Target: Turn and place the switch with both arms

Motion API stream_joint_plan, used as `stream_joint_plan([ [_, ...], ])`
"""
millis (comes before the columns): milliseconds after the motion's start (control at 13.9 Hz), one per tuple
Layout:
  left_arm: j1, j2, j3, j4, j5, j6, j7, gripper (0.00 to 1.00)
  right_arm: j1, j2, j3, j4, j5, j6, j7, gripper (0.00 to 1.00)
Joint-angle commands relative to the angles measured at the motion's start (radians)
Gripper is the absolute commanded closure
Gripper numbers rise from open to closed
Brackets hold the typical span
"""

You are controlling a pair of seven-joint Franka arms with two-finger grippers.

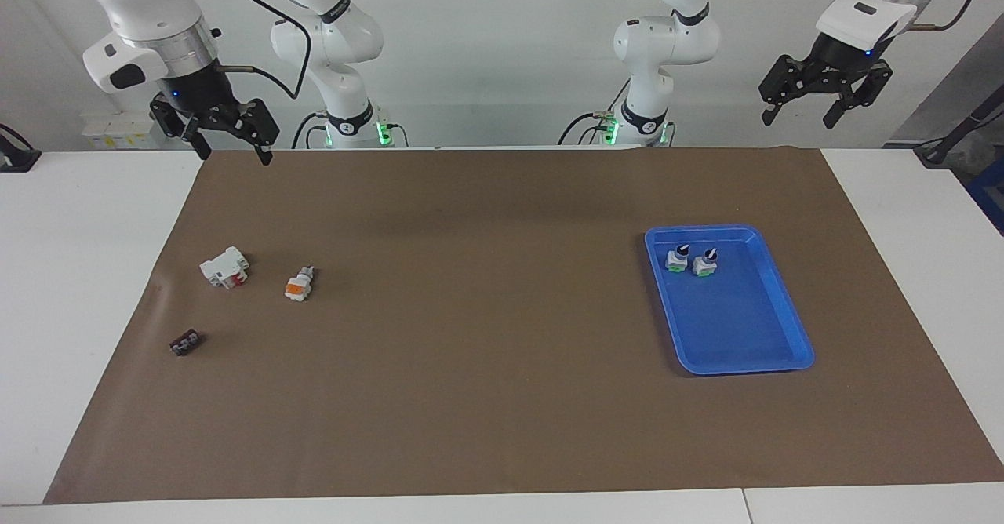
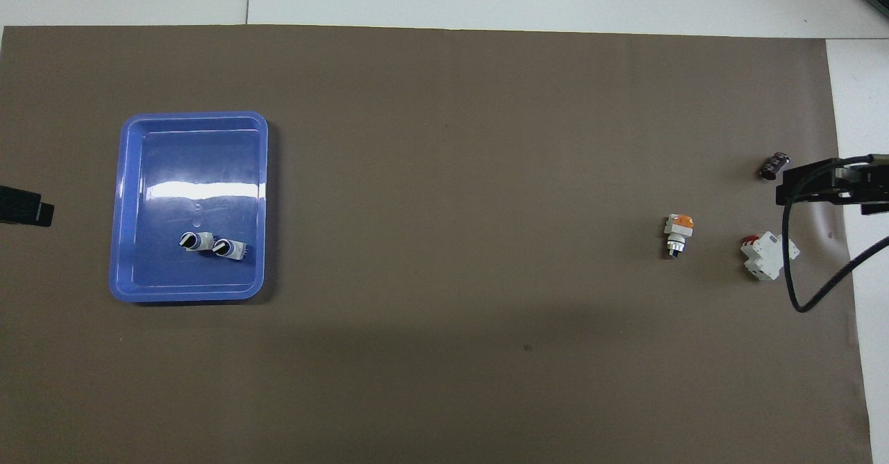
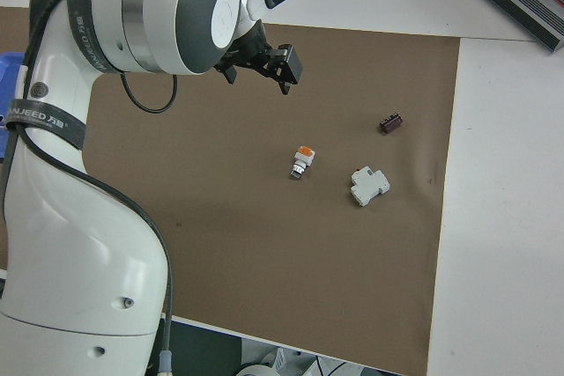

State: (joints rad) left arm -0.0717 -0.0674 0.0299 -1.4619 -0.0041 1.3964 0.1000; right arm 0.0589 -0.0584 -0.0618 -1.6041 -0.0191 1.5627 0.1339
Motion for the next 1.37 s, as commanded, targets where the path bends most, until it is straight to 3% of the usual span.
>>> stream_joint_plan([
  [0,0.004,-0.026,0.001,-0.034,-0.011,0.012,0.007,0.0,-0.004,-0.029,0.004,-0.092,-0.005,0.088,0.021,0.0],
  [432,0.004,-0.026,0.001,-0.034,-0.011,0.012,0.007,0.0,-0.004,-0.06,0.002,-0.378,-0.013,0.405,0.026,0.0],
  [720,0.004,-0.026,0.001,-0.034,-0.011,0.012,0.007,0.0,-0.017,-0.009,0.002,-0.523,-0.015,0.615,0.026,0.0],
  [1081,0.004,-0.026,0.001,-0.034,-0.011,0.012,0.007,0.0,-0.05,0.129,0.002,-0.635,-0.012,0.887,0.039,0.0],
  [1297,0.004,-0.026,0.001,-0.034,-0.011,0.012,0.007,0.0,-0.051,0.166,0.002,-0.669,-0.012,0.948,0.084,0.0],
])
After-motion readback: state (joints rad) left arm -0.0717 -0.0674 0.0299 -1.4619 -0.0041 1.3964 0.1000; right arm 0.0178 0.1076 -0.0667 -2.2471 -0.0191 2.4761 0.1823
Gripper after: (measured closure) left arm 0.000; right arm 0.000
